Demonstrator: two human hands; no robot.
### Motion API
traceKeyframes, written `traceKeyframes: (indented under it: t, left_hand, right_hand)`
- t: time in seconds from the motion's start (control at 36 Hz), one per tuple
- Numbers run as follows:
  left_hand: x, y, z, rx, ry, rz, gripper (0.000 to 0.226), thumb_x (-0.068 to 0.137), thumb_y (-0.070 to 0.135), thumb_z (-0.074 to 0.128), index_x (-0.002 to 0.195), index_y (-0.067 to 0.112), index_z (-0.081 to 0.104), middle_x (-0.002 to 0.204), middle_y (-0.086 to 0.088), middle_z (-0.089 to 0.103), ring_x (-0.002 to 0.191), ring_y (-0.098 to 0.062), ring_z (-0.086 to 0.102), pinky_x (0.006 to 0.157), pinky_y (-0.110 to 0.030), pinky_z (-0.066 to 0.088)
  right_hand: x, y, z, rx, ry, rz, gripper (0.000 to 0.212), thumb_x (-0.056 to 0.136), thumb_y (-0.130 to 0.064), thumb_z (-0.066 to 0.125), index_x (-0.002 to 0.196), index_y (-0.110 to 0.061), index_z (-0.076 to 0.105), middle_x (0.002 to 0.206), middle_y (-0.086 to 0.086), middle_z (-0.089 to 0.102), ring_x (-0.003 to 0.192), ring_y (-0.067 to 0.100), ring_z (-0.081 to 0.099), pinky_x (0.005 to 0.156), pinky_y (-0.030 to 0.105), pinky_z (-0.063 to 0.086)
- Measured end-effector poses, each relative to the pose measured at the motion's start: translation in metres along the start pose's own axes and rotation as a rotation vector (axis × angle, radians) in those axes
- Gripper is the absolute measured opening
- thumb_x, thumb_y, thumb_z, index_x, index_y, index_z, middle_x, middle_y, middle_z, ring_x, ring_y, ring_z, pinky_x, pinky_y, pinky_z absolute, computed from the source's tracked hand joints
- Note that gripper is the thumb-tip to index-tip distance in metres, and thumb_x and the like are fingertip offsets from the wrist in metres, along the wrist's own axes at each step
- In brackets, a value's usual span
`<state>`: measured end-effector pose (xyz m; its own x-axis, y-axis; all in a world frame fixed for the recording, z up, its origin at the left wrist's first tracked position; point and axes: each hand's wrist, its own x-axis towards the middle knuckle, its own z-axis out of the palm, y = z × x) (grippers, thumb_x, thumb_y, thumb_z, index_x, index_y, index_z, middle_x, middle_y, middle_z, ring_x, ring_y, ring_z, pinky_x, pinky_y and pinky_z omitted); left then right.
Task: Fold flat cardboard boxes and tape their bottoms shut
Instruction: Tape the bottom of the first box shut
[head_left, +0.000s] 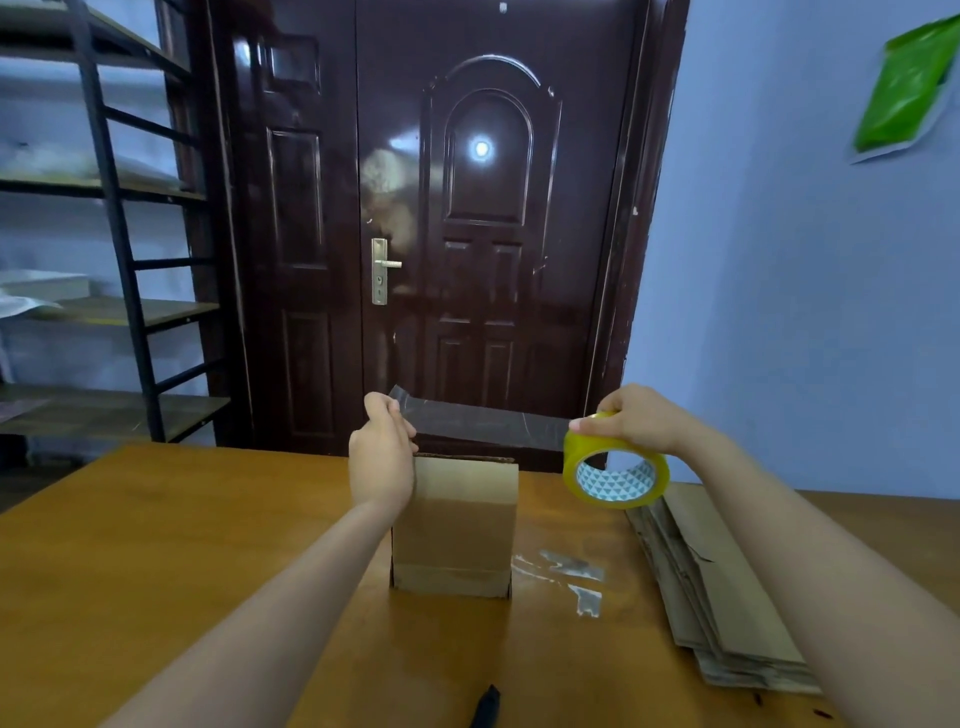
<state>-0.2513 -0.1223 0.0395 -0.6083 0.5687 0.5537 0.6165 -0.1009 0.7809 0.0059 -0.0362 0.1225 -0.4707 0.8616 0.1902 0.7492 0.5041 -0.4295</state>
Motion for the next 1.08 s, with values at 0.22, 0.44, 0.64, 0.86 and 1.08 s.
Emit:
traceKeyframes:
  t: [0.22, 0.44, 0.64, 0.86, 1.08]
  left_hand:
    - [-0.001, -0.014, 0.004, 0.311, -0.069, 0.087, 0.02, 0.103, 0.02, 0.031, 0.092, 0.007, 0.041, 0.072, -0.005, 0.057, 0.063, -0.023, 0.056, 0.048, -0.032, 0.04]
    - [0.0, -0.007, 0.006, 0.481, -0.13, 0.108, 0.021, 0.103, 0.018, 0.03, 0.105, 0.003, 0.046, 0.098, -0.013, 0.061, 0.087, -0.036, 0.061, 0.06, -0.037, 0.041]
    - [0.002, -0.007, 0.01, 0.611, -0.18, 0.129, 0.012, 0.1, 0.004, 0.038, 0.11, 0.005, 0.044, 0.11, -0.012, 0.055, 0.095, -0.032, 0.059, 0.065, -0.03, 0.036]
    - [0.005, -0.012, 0.011, 0.667, -0.128, 0.358, 0.01, 0.095, 0.001, 0.047, 0.1, 0.006, 0.054, 0.096, -0.008, 0.055, 0.09, -0.024, 0.05, 0.075, -0.031, 0.035]
    - [0.006, -0.016, 0.008, 0.462, -0.107, 0.575, 0.015, 0.078, -0.009, 0.068, 0.079, 0.004, 0.061, 0.074, -0.008, 0.057, 0.066, -0.024, 0.053, 0.058, -0.033, 0.042]
  right_hand:
    - [0.003, 0.002, 0.011, 0.006, -0.027, 0.004, 0.049, 0.08, -0.054, 0.064, 0.062, -0.01, 0.053, 0.056, 0.002, 0.049, 0.051, 0.013, 0.049, 0.053, 0.023, 0.038]
    - [-0.005, 0.01, 0.019, 0.071, -0.049, 0.011, 0.047, 0.083, -0.05, 0.063, 0.064, -0.007, 0.054, 0.062, 0.008, 0.053, 0.053, 0.015, 0.052, 0.052, 0.02, 0.04]
    - [-0.006, 0.016, 0.024, 0.121, -0.056, 0.008, 0.049, 0.08, -0.053, 0.064, 0.066, -0.007, 0.053, 0.064, 0.012, 0.048, 0.058, 0.021, 0.049, 0.055, 0.025, 0.038]
    - [-0.007, 0.017, 0.025, 0.09, -0.051, 0.029, 0.047, 0.083, -0.05, 0.062, 0.067, -0.007, 0.056, 0.065, 0.01, 0.056, 0.054, 0.013, 0.055, 0.053, 0.019, 0.042]
    - [-0.009, 0.017, 0.019, 0.103, -0.034, 0.048, 0.045, 0.083, -0.049, 0.063, 0.061, -0.01, 0.057, 0.061, 0.004, 0.058, 0.054, 0.011, 0.057, 0.053, 0.018, 0.043]
